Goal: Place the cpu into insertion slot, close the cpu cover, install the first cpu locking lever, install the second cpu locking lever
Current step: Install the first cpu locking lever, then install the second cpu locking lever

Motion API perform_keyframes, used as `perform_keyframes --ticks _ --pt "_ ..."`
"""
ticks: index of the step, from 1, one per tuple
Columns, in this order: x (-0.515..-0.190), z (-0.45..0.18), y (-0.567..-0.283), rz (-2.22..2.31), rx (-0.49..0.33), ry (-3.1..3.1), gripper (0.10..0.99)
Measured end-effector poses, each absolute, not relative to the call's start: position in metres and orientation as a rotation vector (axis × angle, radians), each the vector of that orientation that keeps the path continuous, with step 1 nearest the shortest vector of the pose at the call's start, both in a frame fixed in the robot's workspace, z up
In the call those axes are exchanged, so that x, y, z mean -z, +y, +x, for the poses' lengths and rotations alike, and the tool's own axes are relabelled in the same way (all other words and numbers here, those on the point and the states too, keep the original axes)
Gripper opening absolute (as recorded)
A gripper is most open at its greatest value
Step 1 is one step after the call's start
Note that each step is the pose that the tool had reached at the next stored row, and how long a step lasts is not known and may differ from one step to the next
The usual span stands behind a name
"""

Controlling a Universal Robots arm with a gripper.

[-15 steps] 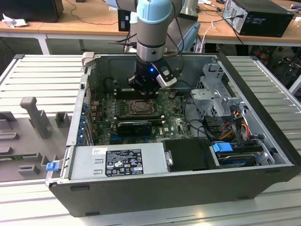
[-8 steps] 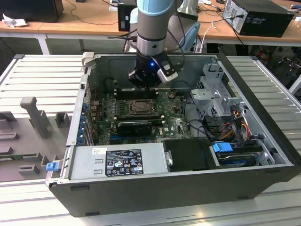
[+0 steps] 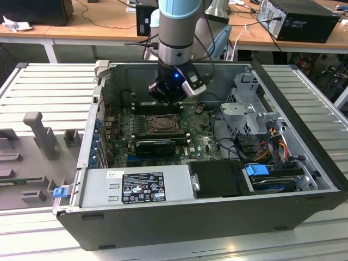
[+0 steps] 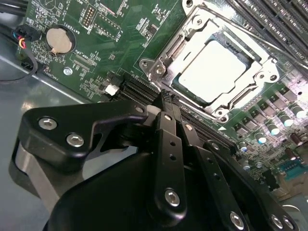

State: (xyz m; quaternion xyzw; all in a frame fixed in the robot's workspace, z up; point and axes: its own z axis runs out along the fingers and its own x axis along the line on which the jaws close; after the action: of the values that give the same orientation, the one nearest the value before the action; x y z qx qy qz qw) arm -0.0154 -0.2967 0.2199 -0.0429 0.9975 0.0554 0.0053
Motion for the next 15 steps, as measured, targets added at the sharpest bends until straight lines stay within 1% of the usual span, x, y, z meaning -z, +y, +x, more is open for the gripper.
perform_keyframes --ticks 7,15 --pt "-0.220 -0.015 -0.302 -0.134 -0.173 3.123 0.106" --pt "-0.220 -0.015 -0.316 -0.134 -0.173 3.123 0.106"
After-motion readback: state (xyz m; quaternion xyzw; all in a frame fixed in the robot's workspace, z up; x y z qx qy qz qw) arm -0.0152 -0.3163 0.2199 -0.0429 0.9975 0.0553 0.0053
